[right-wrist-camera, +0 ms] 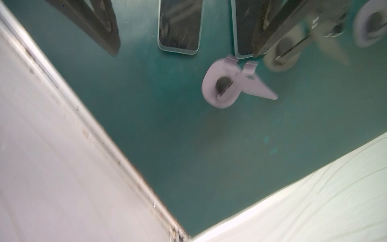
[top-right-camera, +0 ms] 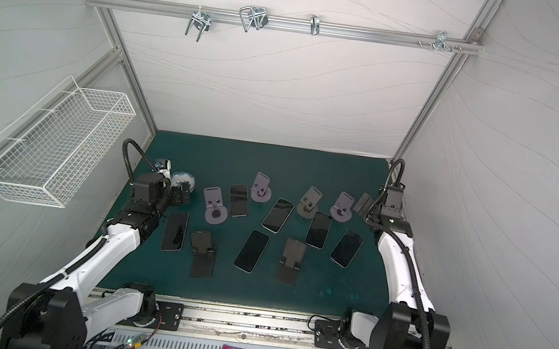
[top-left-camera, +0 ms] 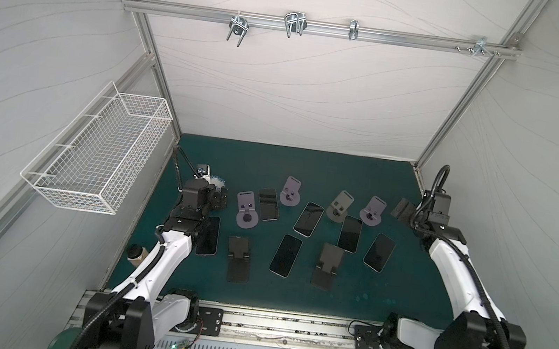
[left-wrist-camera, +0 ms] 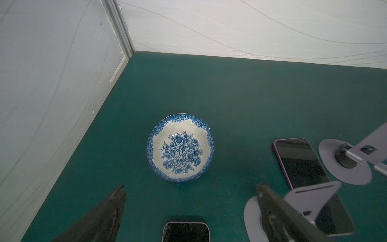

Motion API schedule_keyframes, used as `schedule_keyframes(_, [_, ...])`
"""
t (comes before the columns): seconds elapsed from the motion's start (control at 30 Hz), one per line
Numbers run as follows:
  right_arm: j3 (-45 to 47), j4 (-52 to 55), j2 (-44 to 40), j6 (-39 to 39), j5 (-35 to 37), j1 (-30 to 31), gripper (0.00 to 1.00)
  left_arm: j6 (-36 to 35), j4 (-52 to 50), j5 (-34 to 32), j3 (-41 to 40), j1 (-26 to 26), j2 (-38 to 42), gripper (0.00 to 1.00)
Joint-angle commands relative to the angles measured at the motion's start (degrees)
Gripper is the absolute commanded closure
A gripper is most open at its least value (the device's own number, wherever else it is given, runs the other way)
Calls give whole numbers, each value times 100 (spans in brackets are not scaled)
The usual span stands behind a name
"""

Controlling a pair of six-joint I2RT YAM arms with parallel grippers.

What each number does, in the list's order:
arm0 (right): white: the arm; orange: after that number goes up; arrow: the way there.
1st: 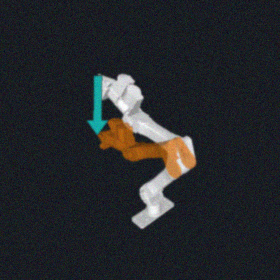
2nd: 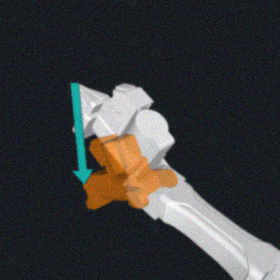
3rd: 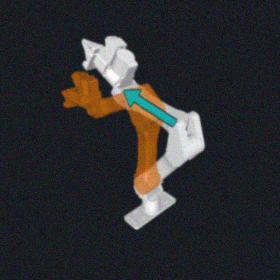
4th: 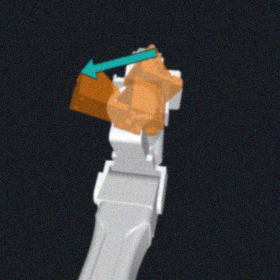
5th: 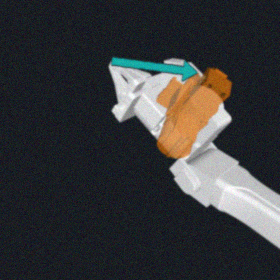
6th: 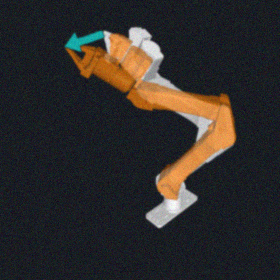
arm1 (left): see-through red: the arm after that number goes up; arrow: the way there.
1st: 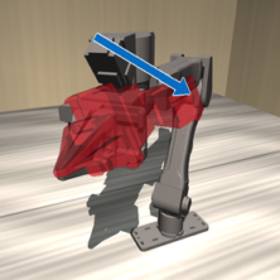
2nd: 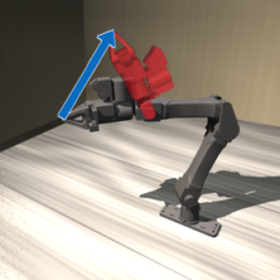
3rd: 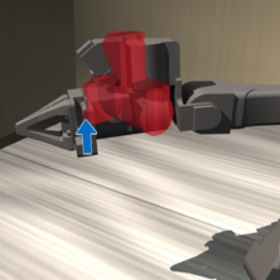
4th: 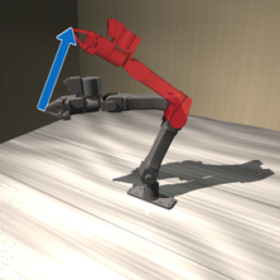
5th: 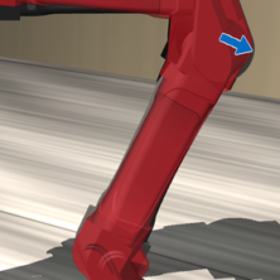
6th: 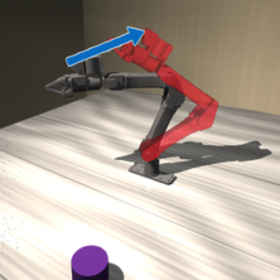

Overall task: Remove the phone from the phone stand
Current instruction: Reset both arms

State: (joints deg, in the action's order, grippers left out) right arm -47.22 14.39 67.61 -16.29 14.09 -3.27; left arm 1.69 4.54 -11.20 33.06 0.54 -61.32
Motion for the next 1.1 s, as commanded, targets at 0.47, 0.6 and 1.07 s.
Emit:
schedule_keyframes(0.47, [2376,-5820,732,1104,-1554,-228,1,-146,3801,444,-1358,-647,-772,1])
schedule_keyframes(0.6, [2363,-6007,902,804,-2159,-376,1,37,3007,525,-1247,-738,-615,1])
schedule_keyframes(1.07, [2778,-6052,1113,1071,-2782,-271,1,225,4240,1609,-1505,-756,-1507,1])
